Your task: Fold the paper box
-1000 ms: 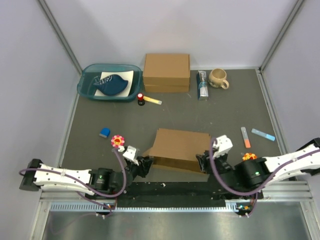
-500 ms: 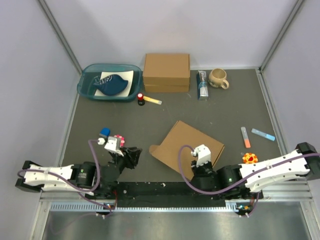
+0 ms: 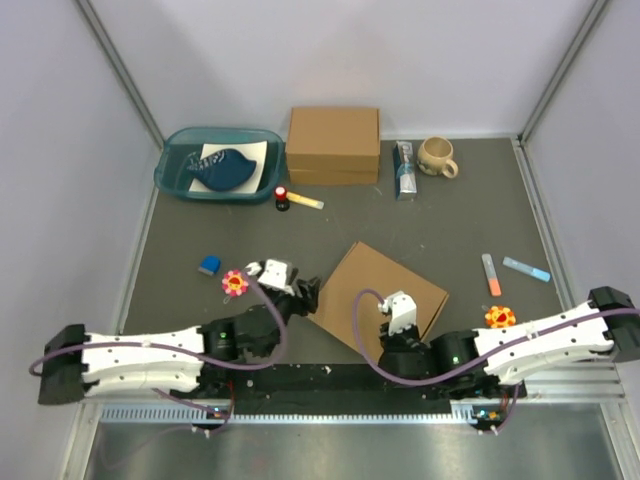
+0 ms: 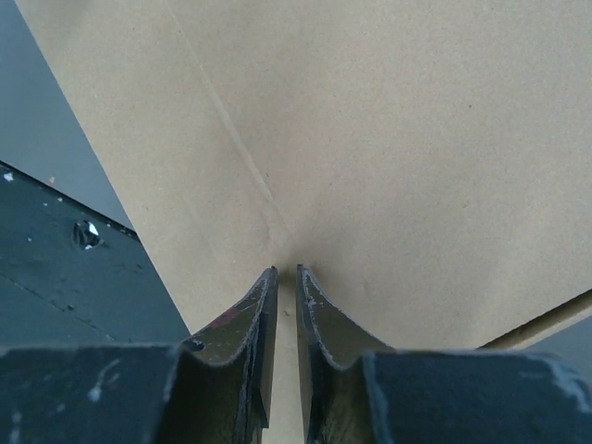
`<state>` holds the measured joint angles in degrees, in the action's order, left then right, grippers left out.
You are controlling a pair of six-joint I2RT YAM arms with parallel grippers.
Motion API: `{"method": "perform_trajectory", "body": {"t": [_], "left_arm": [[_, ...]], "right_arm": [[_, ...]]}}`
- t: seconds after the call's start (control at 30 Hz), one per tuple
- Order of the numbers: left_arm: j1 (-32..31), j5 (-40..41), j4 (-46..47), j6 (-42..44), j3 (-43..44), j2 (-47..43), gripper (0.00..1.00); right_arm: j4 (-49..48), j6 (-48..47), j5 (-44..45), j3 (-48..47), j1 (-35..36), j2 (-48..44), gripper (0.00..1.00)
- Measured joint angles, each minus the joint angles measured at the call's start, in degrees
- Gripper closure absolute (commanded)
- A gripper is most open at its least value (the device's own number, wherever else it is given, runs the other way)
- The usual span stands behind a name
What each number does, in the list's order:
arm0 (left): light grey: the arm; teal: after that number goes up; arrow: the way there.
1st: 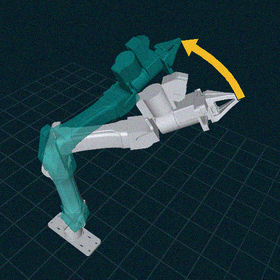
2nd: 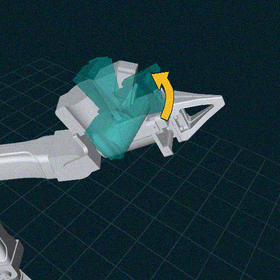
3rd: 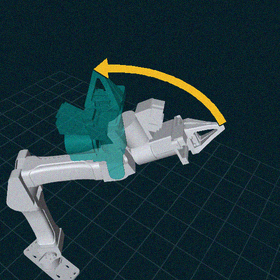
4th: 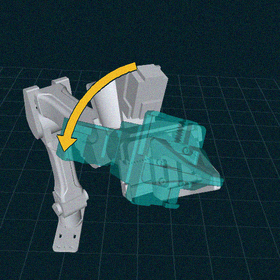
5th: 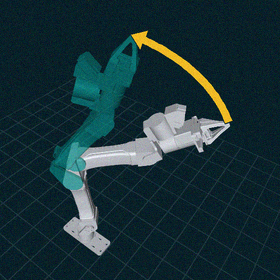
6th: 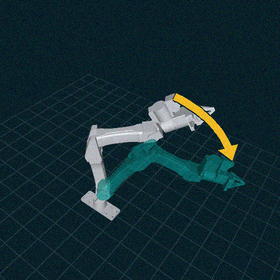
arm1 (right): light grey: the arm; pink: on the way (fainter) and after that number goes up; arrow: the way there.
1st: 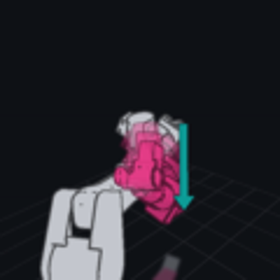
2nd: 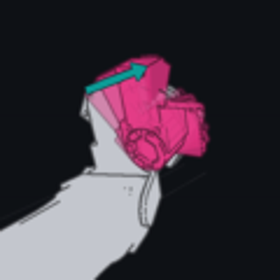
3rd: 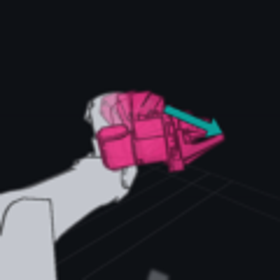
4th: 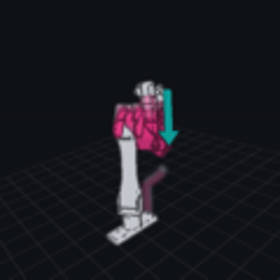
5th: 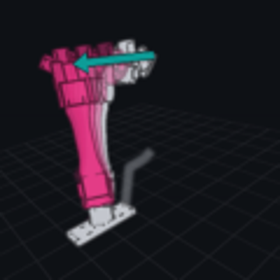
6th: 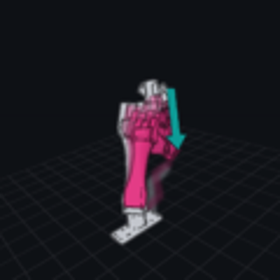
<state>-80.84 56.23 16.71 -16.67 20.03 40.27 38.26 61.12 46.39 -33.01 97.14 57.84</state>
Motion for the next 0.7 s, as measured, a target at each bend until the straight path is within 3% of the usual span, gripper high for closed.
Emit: {"method": "perform_trajectory", "body": {"t": [0.1,0.43,0.53,0.57,0.67,0.7], "left_arm": [[6.6,-7.5,5.0,-0.6,1.4,10.4,0.34],[14.7,-23.9,12.8,-0.4,5.7,32.4,0.39],[15.1,-25.3,12.8,-1.4,6.3,37.0,0.40],[15.1,-25.4,12.6,-2.0,6.2,38.5,0.40],[15.3,-24.4,15.3,-4.0,6.1,40.5,0.40],[15.5,-24.2,16.2,-4.7,6.0,41.0,0.40]], "right_arm": [[-0.1,-0.5,-0.7,0.5,-0.7,-2.6,0.85],[3.5,0.3,2.6,-0.6,-1.1,-10.3,0.83],[10.0,5.1,5.7,-3.3,-1.8,-13.4,0.70],[12.9,7.5,6.8,-4.3,-2.3,-14.8,0.55],[20.0,13.6,8.8,-5.9,-5.7,-19.1,0.30],[21.7,14.9,9.1,-6.0,-6.8,-20.0,0.27]]}}
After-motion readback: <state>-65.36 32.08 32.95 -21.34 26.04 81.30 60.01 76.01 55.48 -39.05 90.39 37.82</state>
